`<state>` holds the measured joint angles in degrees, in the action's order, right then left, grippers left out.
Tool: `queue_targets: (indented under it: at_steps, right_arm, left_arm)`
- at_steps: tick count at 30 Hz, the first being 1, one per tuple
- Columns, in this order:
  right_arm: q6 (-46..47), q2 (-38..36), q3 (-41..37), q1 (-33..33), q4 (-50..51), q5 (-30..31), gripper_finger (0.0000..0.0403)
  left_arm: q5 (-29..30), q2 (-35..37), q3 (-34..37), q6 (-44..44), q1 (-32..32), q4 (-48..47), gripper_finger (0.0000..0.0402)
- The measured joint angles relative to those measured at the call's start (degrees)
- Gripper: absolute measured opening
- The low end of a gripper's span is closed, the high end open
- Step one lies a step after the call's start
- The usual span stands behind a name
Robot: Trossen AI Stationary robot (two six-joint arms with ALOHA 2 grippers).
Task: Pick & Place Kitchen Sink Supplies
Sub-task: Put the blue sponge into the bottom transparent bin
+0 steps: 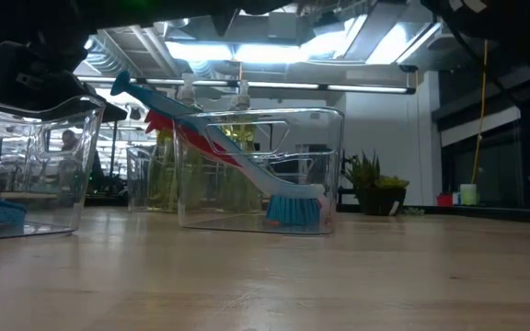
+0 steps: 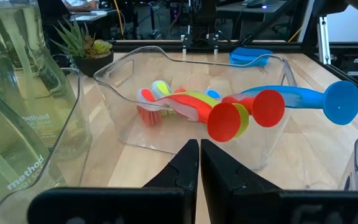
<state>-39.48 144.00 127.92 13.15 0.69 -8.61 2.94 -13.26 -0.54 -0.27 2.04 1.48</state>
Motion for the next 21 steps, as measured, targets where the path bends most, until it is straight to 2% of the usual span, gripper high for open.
queue_targets:
  at_steps: [4, 11, 21]
  right_arm:
    - [0.07, 0.00, 0.00, 0.00, 0.13, 0.03, 0.0021]
    - [0.09, 0.00, 0.00, -0.13, 0.47, 0.03, 0.0070]
    - [0.42, 0.00, 0.00, -0.15, -5.47, -0.01, 0.0198]
  left_arm:
    - [0.00, 0.00, 0.00, 0.00, -0.02, 0.00, 0.0011]
    - [0.02, 0.00, 0.00, 0.00, -0.01, 0.00, 0.0010]
    - [0.00, 0.00, 0.00, 0.00, 0.01, 0.00, 0.0009]
